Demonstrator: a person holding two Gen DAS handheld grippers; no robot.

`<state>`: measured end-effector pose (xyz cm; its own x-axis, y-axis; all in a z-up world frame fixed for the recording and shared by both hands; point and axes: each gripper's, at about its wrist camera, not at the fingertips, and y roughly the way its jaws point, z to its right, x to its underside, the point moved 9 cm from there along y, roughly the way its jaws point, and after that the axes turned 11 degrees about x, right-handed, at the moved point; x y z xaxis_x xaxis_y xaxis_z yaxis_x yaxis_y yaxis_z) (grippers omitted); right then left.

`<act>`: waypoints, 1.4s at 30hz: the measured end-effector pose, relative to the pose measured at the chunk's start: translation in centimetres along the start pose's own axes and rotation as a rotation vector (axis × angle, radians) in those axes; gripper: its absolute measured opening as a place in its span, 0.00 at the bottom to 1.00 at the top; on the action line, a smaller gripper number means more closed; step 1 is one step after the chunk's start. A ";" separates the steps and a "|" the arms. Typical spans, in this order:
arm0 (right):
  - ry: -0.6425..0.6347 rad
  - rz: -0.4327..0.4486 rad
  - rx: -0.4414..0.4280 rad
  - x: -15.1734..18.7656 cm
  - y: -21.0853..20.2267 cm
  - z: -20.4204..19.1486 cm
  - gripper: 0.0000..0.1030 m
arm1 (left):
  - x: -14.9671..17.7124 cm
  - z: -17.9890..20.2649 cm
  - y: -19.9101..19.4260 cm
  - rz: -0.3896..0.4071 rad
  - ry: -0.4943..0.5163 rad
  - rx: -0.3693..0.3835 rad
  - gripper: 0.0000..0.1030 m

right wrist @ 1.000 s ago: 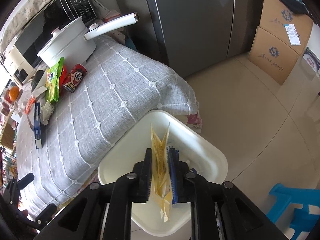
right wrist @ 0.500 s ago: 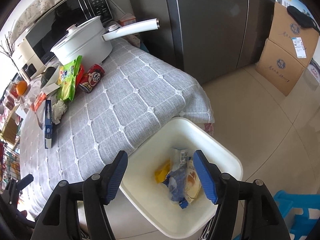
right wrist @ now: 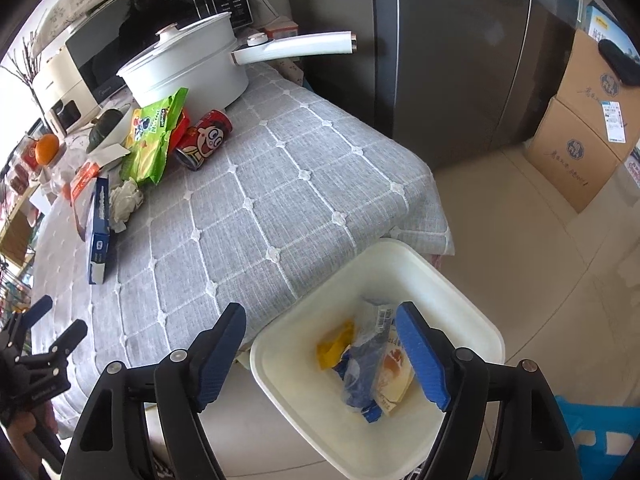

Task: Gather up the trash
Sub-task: 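Grasp the blue biscuit box with the left tool and lift it, then grasp the crumpled white tissue with the right tool while the left tool holds the box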

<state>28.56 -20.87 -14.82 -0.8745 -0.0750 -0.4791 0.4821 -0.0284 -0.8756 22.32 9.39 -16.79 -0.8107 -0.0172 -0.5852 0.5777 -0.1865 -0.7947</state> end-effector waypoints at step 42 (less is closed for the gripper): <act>-0.032 -0.034 -0.117 -1.7 2.1 -10.8 0.77 | -1.8 -6.2 -7.1 0.175 -0.237 0.118 0.24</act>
<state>30.48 -10.08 -16.50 -0.8873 -0.1081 -0.4484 0.4411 0.0849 -0.8934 20.26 16.84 -11.12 -0.7075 -0.2852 -0.6466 0.7066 -0.2730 -0.6528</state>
